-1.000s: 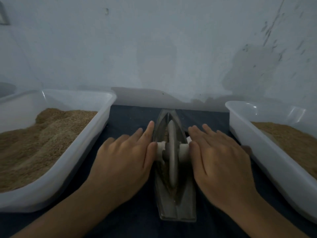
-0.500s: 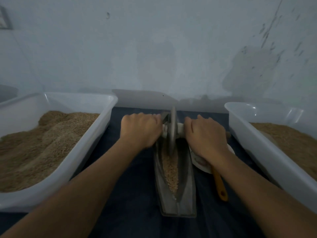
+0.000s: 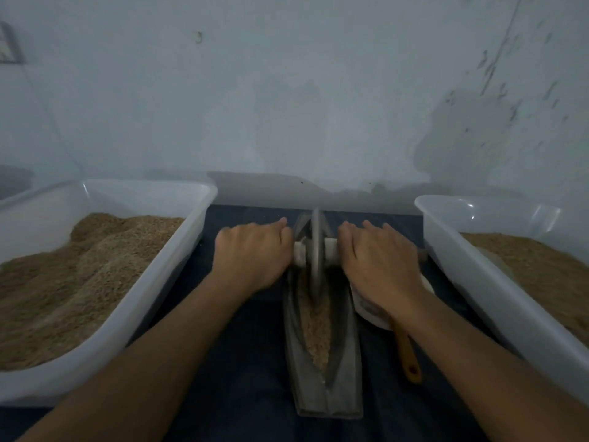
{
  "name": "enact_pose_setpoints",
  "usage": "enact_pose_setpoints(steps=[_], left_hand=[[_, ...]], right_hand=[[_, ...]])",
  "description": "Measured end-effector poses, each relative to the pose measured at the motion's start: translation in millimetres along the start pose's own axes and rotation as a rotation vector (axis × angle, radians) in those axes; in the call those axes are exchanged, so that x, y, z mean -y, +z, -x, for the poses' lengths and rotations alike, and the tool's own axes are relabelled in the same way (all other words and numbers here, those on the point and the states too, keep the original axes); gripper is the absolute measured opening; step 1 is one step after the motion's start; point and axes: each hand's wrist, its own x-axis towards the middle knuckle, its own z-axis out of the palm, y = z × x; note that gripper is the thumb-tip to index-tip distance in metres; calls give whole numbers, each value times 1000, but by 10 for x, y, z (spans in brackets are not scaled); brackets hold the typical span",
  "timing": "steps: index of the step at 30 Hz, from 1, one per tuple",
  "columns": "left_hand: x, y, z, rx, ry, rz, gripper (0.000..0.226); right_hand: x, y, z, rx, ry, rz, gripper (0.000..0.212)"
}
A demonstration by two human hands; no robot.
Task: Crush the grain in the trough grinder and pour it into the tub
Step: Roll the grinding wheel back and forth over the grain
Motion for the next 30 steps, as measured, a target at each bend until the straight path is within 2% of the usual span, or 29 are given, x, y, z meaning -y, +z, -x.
enact_pose_setpoints(steps=[2, 3, 5, 8, 12, 15, 18, 20, 22, 25, 28, 30], left_hand=[[50, 37, -375, 141, -181, 175, 45], [57, 41, -482, 180, -216, 228, 45], [56, 46, -501, 188, -193, 186, 40], [-9, -30, -58, -31, -42, 34, 28], [-114, -278, 623, -218, -6, 225, 52], [-141, -301, 859, -295, 39, 231, 58], [-113, -270, 660, -194, 11, 215, 57], [-72, -149, 353, -75, -13, 148, 55], [2, 10, 11, 29, -27, 85, 41], [94, 115, -382, 191, -106, 130, 21], [105, 116, -333, 188, -60, 86, 11], [64, 73, -86, 37, 6, 31, 15]], right_hand=[[-15, 49, -297, 8, 95, 0, 41], [-12, 52, -386, -7, 133, -10, 40], [3, 52, -419, -31, 124, 25, 43], [16, 31, -73, -46, 45, 8, 52], [-38, -66, 616, -130, -14, -48, 56], [-87, -111, 889, -251, -61, -28, 51], [-97, -66, 790, -260, -74, -3, 51], [-59, -28, 524, -161, -49, 7, 56], [-33, 28, 141, -36, -12, 12, 61], [-26, 108, -367, -16, 80, -32, 64], [11, 123, -481, -52, 93, 9, 64], [23, 101, -273, -66, 42, 32, 61]])
